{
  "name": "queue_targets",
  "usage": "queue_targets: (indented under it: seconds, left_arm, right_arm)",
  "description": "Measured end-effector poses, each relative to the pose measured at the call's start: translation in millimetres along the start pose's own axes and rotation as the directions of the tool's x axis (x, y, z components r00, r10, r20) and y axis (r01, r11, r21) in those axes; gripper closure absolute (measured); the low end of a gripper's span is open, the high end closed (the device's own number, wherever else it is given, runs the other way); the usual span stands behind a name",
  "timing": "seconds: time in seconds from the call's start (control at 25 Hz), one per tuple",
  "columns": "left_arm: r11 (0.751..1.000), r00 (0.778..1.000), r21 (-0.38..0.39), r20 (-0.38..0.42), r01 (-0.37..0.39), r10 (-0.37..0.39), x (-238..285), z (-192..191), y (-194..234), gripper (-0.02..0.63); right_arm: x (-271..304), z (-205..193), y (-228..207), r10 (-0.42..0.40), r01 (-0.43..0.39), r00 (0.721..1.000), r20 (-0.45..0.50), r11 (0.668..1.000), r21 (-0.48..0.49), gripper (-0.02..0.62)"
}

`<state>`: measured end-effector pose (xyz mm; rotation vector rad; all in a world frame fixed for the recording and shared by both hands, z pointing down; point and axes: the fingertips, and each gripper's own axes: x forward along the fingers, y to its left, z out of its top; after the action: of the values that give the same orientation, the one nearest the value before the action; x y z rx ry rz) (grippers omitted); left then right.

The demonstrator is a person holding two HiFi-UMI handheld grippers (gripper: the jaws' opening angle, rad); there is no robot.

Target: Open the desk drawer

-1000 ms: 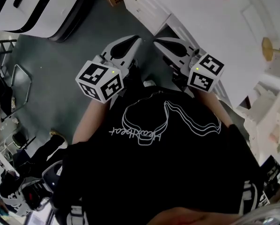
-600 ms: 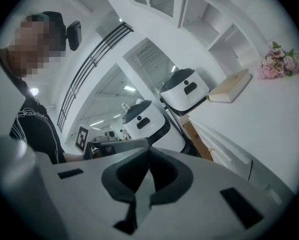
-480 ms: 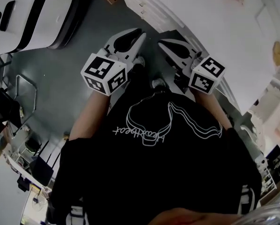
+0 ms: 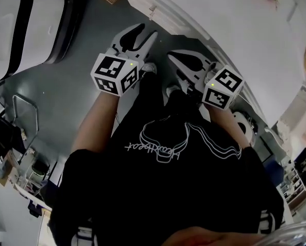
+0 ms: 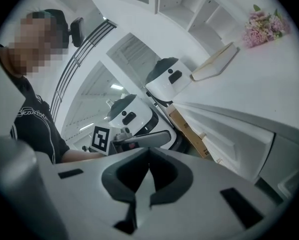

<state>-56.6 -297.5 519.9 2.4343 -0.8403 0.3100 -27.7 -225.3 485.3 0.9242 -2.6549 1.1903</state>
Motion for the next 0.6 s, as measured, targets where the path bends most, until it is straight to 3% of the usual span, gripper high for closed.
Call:
queue_targets:
  seconds: [0.2,0.6]
  left_arm:
    - [1.000,1.000,0.029,-0.029,-0.010,0.011,28,-18,25,0.420]
    - [0.993,0.995,0.104,-0.080,-0.058,0.066,77,-37,60,0.417]
  right_arm:
    - [14,-12,-12,-0.007,0.007,1.000,0.007,0.999,0.032,0.591]
    - [15,-33,-30,-0.036,0.036,0.999,-0.002,0.996,0.080,0.591]
